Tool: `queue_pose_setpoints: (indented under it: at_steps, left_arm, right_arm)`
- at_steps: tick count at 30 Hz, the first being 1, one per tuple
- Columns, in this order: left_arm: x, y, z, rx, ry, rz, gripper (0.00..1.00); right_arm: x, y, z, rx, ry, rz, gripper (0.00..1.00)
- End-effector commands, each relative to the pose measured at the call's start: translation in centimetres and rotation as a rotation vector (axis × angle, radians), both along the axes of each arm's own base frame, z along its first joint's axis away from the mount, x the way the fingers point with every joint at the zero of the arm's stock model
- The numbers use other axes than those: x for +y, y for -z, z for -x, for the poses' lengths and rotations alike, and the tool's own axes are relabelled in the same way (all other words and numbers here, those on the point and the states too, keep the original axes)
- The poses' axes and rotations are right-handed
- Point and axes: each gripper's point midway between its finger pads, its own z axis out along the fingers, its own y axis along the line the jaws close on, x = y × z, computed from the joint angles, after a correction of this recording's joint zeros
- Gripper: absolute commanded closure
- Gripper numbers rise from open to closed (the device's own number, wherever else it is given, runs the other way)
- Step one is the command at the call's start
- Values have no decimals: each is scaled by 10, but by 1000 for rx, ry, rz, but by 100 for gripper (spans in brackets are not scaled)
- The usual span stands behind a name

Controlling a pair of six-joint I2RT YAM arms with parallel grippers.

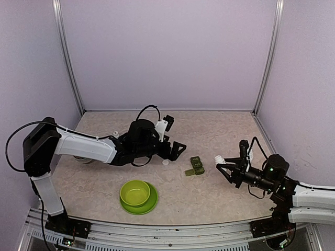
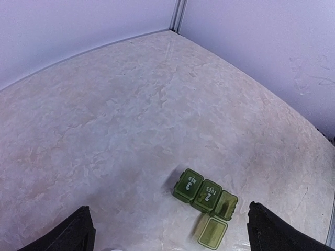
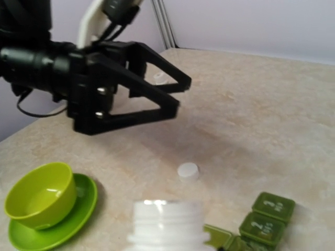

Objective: Sort the pills into containers
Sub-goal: Pour the pill into the compartment of the pill container.

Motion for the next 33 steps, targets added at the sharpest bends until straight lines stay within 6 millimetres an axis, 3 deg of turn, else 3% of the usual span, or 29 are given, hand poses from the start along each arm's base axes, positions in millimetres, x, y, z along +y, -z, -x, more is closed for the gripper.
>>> queue_pose_setpoints:
  at_steps: [1,17,33]
  left_arm:
    - [-8,-9,14,-59,78,63,1]
    - [1,12,21,-20,28,97,1]
    - [-11,34,29,10,98,80,1]
  right_arm:
    - [-5,3,-7,-7,48,-10,95]
    - [-2,31,-16,65,74,18,94]
    - [13,57,-21,125,39,70,94]
